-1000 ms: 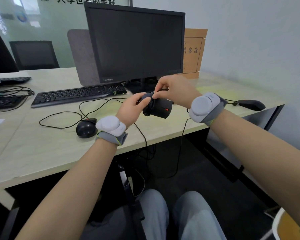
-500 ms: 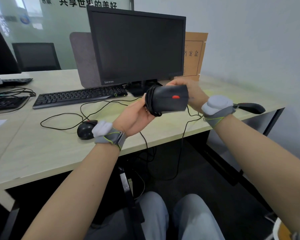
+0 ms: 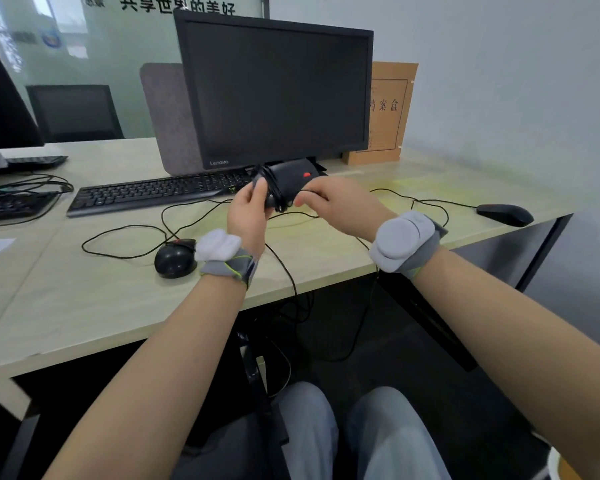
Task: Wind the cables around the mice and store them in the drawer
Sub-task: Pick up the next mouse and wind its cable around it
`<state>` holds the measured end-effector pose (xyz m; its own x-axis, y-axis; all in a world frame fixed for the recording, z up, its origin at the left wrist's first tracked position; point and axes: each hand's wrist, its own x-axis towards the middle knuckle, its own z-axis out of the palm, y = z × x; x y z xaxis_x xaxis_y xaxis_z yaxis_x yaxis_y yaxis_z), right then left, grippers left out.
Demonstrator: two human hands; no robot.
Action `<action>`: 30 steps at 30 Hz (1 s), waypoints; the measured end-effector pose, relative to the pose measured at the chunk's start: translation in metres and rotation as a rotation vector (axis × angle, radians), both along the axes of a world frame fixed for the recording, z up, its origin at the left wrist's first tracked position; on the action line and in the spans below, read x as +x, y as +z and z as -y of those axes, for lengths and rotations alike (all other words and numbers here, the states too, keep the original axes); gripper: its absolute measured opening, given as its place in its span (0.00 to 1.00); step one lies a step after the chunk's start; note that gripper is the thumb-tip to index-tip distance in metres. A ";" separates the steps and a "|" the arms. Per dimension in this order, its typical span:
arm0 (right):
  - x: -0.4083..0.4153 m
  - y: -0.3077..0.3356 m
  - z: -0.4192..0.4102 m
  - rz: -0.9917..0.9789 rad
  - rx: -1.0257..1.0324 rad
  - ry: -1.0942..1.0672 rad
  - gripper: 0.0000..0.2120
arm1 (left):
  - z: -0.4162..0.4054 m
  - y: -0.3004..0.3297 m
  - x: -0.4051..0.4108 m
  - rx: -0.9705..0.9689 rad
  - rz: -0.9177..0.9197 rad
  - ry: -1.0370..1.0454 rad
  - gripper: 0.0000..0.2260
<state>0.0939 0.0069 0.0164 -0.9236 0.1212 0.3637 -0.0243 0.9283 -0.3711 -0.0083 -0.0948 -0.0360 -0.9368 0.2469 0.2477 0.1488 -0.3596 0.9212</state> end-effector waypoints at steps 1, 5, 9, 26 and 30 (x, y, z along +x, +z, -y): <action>0.000 0.002 0.000 -0.009 0.004 0.002 0.14 | 0.000 -0.002 -0.001 -0.086 -0.045 -0.025 0.14; 0.003 0.008 -0.011 -0.036 -0.005 -0.018 0.11 | 0.006 -0.001 -0.001 -0.306 -0.238 -0.141 0.13; 0.009 0.015 -0.028 -0.004 0.083 -0.047 0.04 | 0.012 0.003 -0.003 -0.645 -0.558 -0.194 0.13; 0.001 -0.022 -0.027 0.156 -0.304 -0.006 0.07 | 0.003 0.009 0.021 0.365 0.175 -0.668 0.14; -0.004 -0.034 -0.009 0.260 -0.286 0.058 0.08 | -0.003 0.009 0.011 0.103 -0.027 -0.143 0.12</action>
